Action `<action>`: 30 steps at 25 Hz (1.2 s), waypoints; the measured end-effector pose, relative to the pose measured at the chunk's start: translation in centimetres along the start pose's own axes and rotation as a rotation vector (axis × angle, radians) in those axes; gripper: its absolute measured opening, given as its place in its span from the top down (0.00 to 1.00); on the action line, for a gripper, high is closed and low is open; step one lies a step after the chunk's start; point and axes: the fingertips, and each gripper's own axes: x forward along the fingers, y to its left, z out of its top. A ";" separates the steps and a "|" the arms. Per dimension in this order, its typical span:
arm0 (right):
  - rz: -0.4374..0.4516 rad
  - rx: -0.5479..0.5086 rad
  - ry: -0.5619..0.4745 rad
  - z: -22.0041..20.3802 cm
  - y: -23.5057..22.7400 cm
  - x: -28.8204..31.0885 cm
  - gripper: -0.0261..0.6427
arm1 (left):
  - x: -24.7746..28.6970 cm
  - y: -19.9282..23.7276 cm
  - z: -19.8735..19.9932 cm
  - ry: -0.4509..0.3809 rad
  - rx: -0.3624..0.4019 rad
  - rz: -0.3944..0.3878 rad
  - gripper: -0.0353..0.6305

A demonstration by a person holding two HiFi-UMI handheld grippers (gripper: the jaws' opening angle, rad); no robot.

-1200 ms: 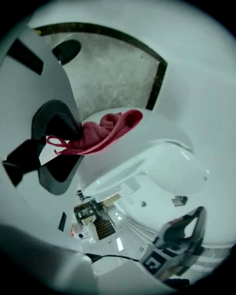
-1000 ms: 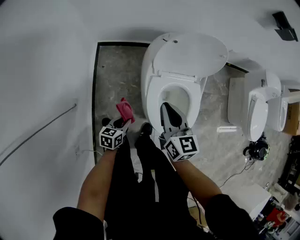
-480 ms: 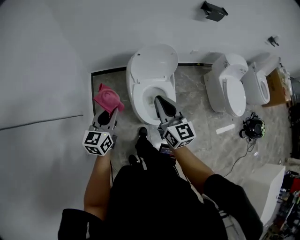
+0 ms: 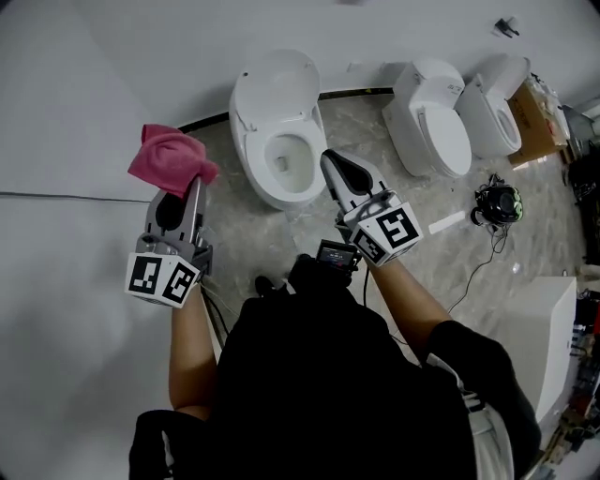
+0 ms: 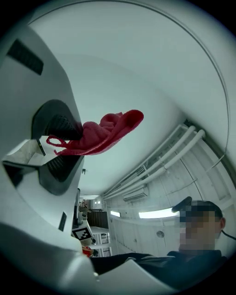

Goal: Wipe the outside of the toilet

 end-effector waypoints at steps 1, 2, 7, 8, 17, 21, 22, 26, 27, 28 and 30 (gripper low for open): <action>-0.007 -0.010 -0.009 0.4 -0.2 -1.0 0.90 | -0.6 -0.8 0.1 -0.003 0.004 -0.001 0.81; -0.016 -0.015 -0.017 0.7 -0.3 -2.0 0.90 | -1.2 -1.5 0.0 -0.001 0.009 0.001 0.81; -0.032 -0.002 -0.018 0.9 -1.6 -6.9 0.91 | -3.1 -5.4 -1.4 0.037 0.025 0.023 0.81; -0.028 -0.005 -0.016 0.8 -1.9 -8.0 0.91 | -3.3 -6.3 -1.8 0.042 0.031 0.032 0.81; -0.040 -0.028 0.057 -2.6 -7.1 -20.8 0.91 | -4.8 -18.5 -9.3 0.092 0.031 0.089 0.81; -0.026 0.029 0.080 -4.5 -7.9 -26.3 0.91 | -5.7 -24.5 -12.0 0.135 0.018 0.080 0.80; -0.023 0.041 0.078 -4.6 -8.0 -27.3 0.91 | -5.8 -25.6 -12.5 0.144 0.019 0.077 0.80; -0.026 0.046 0.078 -5.4 -8.5 -30.4 0.91 | -5.7 -28.7 -13.7 0.169 0.028 0.050 0.80; -0.033 0.052 0.087 -5.6 -8.7 -30.9 0.91 | -5.5 -29.3 -13.6 0.170 0.034 0.037 0.80; -0.038 0.057 0.096 -5.7 -8.6 -31.4 0.91 | -5.5 -29.9 -13.4 0.170 0.042 0.025 0.80; -0.042 0.060 0.104 -5.6 -7.9 -32.2 0.91 | -5.8 -30.7 -12.8 0.168 0.059 0.004 0.80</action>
